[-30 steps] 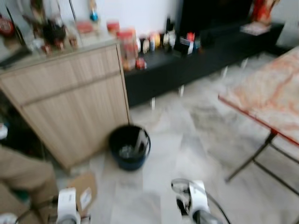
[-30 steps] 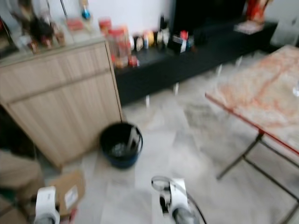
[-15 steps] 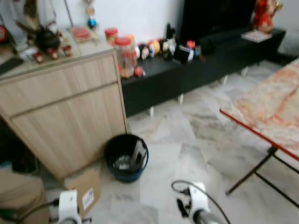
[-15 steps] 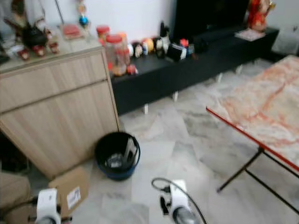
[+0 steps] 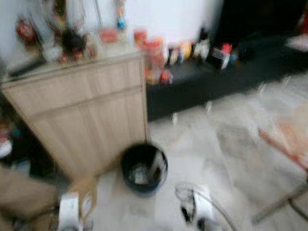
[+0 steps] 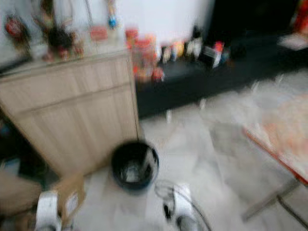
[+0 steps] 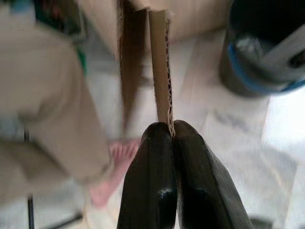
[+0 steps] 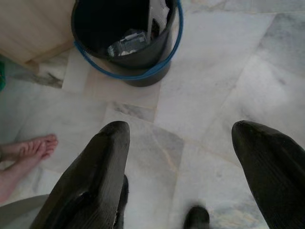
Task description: Picking trash to rubbish bin
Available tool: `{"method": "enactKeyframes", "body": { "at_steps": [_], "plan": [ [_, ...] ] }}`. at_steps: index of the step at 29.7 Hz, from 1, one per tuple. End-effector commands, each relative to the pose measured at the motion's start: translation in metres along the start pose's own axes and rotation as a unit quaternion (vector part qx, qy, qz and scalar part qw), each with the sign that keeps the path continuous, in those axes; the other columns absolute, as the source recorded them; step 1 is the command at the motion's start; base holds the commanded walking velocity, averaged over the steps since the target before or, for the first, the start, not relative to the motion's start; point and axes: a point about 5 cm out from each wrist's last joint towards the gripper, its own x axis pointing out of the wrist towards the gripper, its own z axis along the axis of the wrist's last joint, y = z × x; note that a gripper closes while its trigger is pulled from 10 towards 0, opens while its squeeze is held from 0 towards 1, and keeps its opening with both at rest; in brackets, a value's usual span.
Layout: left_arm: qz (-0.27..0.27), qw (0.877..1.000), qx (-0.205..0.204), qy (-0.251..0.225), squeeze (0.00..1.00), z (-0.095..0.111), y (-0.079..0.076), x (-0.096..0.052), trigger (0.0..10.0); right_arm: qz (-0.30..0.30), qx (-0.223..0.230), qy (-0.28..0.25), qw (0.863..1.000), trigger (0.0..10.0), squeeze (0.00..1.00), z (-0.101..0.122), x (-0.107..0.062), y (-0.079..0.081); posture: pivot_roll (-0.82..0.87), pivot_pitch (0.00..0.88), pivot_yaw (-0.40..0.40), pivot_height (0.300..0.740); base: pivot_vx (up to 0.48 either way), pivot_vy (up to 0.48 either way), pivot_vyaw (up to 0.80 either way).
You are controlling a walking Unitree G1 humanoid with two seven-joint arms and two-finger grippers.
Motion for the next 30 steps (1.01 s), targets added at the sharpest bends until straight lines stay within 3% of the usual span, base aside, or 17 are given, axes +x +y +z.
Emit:
{"method": "enactKeyframes", "body": {
  "at_steps": [1, 18, 30],
  "plan": [
    [-0.008, 1.000, 0.004, 0.000, 0.00, 0.000, -0.005, 0.000, 10.0, -0.013, -0.002, 0.005, 1.000, 10.0, 0.00, -0.003, -0.002, -0.009, 0.10, 0.000, 0.062, 0.740, 0.394, 0.000, 0.00],
    [-0.025, 1.000, 0.004, -0.015, 0.00, 0.009, -0.011, 0.003, 10.0, -0.016, 0.005, 0.006, 1.000, 10.0, 0.00, -0.003, -0.002, -0.010, 0.10, 0.000, 0.066, 0.740, 0.392, 0.000, 0.00],
    [-0.088, 0.995, -0.002, -0.043, 0.00, 0.034, -0.035, 0.009, 10.0, 0.000, -0.004, -0.005, 1.000, 10.0, 0.00, 0.009, 0.001, -0.004, 0.10, 0.000, 0.065, 0.740, 0.390, 0.000, 0.00]
  ]
}}
